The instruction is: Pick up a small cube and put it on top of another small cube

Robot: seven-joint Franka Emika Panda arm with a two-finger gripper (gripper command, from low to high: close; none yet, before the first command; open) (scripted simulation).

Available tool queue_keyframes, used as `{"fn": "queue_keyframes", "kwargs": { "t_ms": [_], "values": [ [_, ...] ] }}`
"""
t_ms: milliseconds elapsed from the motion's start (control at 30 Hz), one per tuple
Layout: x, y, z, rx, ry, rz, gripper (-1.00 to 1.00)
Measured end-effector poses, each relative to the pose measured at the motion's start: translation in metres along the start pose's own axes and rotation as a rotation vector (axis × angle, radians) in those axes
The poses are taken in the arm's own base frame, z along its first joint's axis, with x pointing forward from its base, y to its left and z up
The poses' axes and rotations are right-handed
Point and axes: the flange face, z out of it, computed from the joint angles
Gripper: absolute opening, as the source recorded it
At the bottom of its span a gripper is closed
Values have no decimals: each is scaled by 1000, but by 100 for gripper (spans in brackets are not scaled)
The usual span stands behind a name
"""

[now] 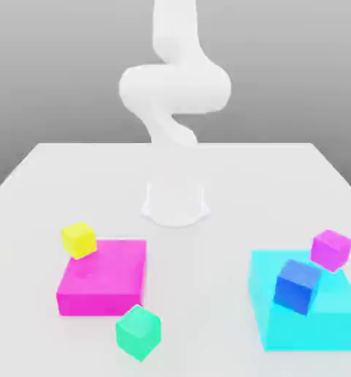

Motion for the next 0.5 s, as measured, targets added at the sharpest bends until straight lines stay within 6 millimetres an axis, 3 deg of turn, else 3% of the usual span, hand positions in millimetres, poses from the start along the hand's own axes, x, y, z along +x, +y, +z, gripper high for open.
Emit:
{"fn": "queue_keyframes", "kwargs": {
  "t_ms": [233, 500],
  "values": [
    [-14, 40, 151, -210, -92, 154, 0],
    [-60, 126, 289, -431, -202, 334, 0]
  ]
}}
